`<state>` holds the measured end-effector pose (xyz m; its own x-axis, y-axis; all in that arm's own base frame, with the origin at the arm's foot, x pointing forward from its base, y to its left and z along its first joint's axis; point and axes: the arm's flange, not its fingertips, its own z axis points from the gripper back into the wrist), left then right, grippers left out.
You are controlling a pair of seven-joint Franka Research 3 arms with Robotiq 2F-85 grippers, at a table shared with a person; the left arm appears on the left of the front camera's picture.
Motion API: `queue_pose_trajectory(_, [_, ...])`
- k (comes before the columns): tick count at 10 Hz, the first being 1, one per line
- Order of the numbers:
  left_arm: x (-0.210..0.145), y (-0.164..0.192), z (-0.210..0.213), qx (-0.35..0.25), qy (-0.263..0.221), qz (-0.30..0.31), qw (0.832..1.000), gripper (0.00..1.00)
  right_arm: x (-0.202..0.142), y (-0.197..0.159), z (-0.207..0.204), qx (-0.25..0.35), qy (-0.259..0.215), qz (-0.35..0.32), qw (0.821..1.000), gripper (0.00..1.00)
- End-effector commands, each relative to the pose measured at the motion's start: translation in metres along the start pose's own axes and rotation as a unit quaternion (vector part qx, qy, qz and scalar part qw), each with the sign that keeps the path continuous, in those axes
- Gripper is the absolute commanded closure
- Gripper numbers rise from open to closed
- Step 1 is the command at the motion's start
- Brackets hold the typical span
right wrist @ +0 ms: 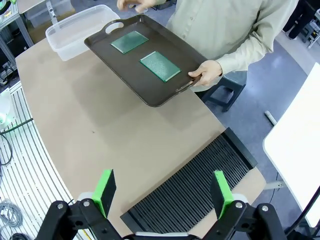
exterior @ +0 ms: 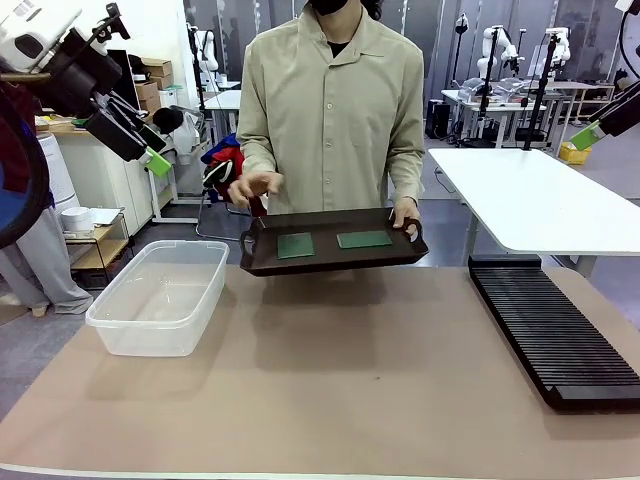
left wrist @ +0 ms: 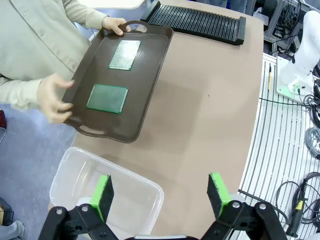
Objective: Sort PCBs into racks and boxes based on the side picked up.
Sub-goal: Pick up the Blank PCB handed by the Human.
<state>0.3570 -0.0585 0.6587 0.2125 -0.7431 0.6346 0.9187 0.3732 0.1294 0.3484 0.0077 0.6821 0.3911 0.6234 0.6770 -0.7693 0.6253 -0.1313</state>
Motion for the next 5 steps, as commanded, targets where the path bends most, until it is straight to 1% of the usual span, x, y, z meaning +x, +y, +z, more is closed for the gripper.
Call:
queue_pose_trajectory(1, [-0.0002,0.0003,-0.0003,-0.002,-0.001,0.000,1.000,0.00,-0.0004,0.0002,0.0003,0.001,0.000,0.000,1.000,0.00])
queue_pose_trajectory(5, [-0.0002,0.0003,-0.0003,-0.002,-0.001,0.000,1.000,0.00,-0.0004,0.0002,0.0003,0.001,0.000,0.000,1.000,0.00])
